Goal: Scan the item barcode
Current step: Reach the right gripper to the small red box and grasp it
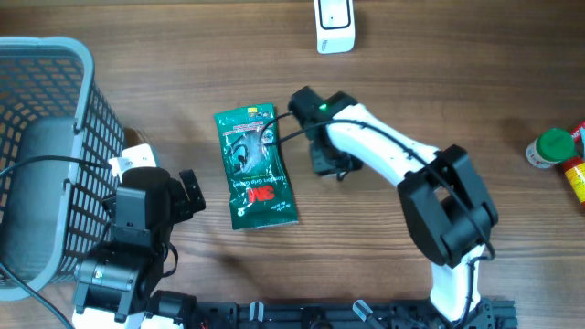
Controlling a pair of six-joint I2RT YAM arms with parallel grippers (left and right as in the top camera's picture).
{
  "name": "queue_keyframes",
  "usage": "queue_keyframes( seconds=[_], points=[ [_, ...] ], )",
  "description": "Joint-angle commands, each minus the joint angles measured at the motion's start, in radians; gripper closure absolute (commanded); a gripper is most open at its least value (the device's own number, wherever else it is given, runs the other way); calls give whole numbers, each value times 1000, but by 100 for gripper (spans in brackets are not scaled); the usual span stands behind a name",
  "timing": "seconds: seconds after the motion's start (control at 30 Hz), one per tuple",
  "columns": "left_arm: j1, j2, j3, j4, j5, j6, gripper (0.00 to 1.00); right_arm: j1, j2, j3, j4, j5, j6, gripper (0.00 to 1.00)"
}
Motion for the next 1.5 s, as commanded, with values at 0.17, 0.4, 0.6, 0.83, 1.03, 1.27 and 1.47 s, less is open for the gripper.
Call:
queue_keyframes(
  seconds=[0.17,0.4,0.6,0.83,1.03,1.27,1.47],
  points=[
    [5,-5,0,2,9,-9,0,-188,5,176,-136,0,38,58],
    [5,-5,0,2,9,-9,0,-190,25,189,82,-186,200,66],
    [5,-5,0,2,9,-9,0,-220,62,182,132,60,433,83],
    [5,-5,0,2,9,-9,0,-235,120,164,127,47,431,87],
    [5,-5,0,2,9,-9,0,-234,124,162,155,-184,93,83],
    [5,-5,0,2,9,-9,0,-233,124,162,-57,-496,-566,75],
    [5,-5,0,2,9,-9,0,-237,124,162,-257,-50,-406,75]
  ],
)
